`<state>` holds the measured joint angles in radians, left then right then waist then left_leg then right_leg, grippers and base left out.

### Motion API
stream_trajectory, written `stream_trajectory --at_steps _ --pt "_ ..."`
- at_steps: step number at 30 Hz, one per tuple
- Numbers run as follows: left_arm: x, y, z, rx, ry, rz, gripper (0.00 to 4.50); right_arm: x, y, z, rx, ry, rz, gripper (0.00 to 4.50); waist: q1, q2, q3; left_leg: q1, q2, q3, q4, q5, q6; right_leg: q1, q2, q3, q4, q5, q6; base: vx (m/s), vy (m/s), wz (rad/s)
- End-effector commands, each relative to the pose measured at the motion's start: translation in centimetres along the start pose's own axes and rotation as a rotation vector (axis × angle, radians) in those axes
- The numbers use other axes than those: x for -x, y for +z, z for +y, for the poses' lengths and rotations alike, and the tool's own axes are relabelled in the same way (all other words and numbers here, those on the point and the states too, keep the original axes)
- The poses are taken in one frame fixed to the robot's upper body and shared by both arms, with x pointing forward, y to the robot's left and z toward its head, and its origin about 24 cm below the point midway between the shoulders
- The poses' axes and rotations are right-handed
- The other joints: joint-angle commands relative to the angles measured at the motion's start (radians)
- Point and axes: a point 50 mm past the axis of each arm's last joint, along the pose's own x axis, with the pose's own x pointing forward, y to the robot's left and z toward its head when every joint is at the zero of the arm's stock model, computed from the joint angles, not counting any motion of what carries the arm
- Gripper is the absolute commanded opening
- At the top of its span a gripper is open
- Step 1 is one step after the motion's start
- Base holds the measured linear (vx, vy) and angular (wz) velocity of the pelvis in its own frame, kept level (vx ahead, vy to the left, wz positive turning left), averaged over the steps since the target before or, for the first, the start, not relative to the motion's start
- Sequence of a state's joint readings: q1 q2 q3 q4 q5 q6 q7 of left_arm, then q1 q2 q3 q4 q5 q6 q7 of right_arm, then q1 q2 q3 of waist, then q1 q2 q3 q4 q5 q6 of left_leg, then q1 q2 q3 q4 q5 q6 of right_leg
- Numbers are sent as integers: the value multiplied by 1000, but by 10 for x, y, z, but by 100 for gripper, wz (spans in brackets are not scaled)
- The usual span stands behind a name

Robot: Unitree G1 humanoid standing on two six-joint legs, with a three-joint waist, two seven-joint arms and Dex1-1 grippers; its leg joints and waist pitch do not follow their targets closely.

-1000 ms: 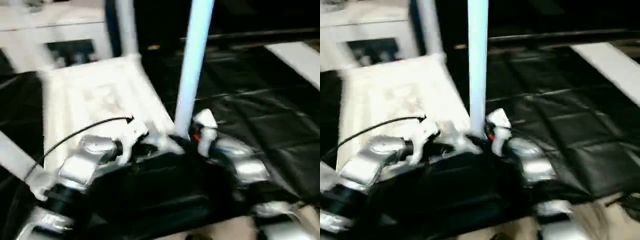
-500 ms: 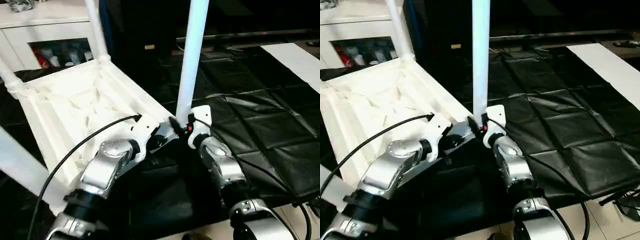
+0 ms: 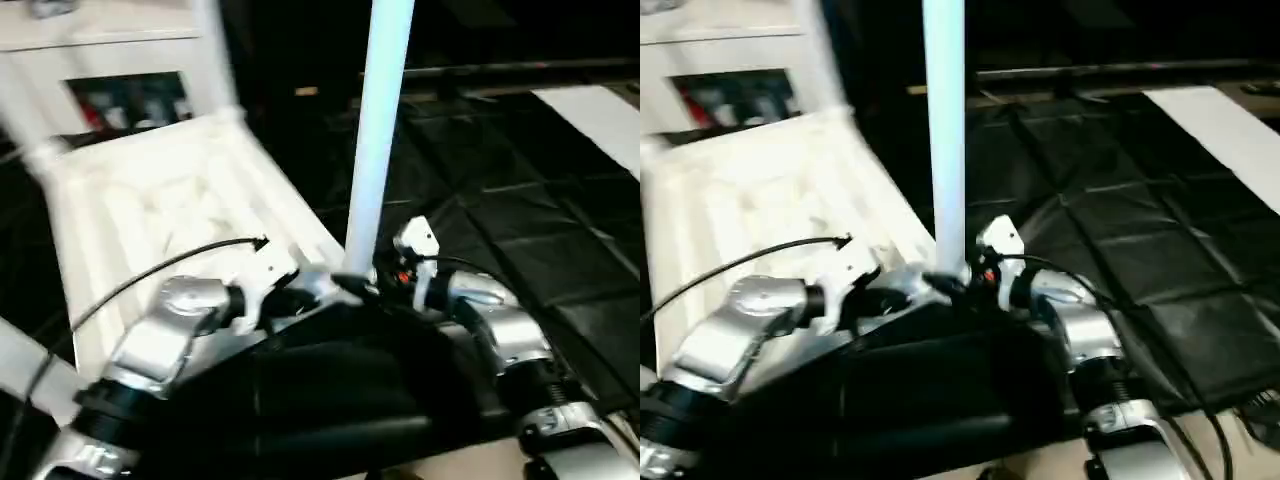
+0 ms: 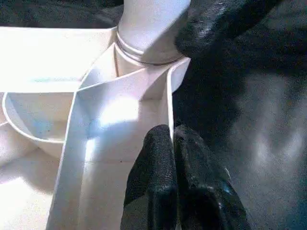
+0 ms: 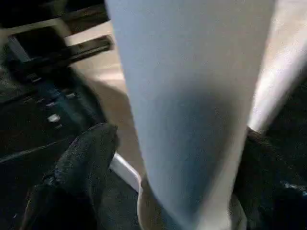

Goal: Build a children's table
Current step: Rotate leg to tighten

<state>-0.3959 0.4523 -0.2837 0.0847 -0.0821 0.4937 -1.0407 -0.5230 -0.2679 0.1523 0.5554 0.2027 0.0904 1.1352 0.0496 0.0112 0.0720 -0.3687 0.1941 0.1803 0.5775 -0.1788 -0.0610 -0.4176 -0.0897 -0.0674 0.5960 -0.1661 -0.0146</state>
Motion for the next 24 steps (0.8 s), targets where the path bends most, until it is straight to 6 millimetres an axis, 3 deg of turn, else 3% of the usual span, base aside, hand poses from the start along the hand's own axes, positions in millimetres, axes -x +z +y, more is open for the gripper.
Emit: stream_trajectory --at_steps 1,7,8,10,18,24 --pt "-1 3 -4 -44 -82 2 0 0 4 5 8 110 28 365 2 -7 -66 16 34 -1 -61 -191 85 51 -43 43 -62 -215 -257 0 0 0" --pt "10 -3 2 -59 -118 41 0 8 13 3 16 183 61 365 11 -8 -70 12 35 0 -59 -198 62 54 -46 44 -56 -219 -243 0 0 0" --pt "12 -2 2 -60 -125 40 0 8 13 4 20 205 75 340 11 -10 -72 10 34 -1 -59 -198 59 56 -49 44 -55 -224 -242 0 0 0" --pt "14 -1 2 -62 -130 39 0 9 11 5 28 236 108 332 13 -13 -72 10 34 0 -58 -198 58 55 -49 45 -56 -233 -240 0 0 0" --pt "13 -6 2 -69 -154 51 0 6 1 7 3 261 160 261 19 -9 -81 9 32 0 -52 -160 54 58 -46 42 -47 -185 -248 0 0 0" --pt "8 -4 3 -64 -129 43 0 1 -6 12 -32 252 146 214 23 -7 -79 9 32 0 -52 -189 43 57 -47 43 -51 -217 -242 0 0 0"
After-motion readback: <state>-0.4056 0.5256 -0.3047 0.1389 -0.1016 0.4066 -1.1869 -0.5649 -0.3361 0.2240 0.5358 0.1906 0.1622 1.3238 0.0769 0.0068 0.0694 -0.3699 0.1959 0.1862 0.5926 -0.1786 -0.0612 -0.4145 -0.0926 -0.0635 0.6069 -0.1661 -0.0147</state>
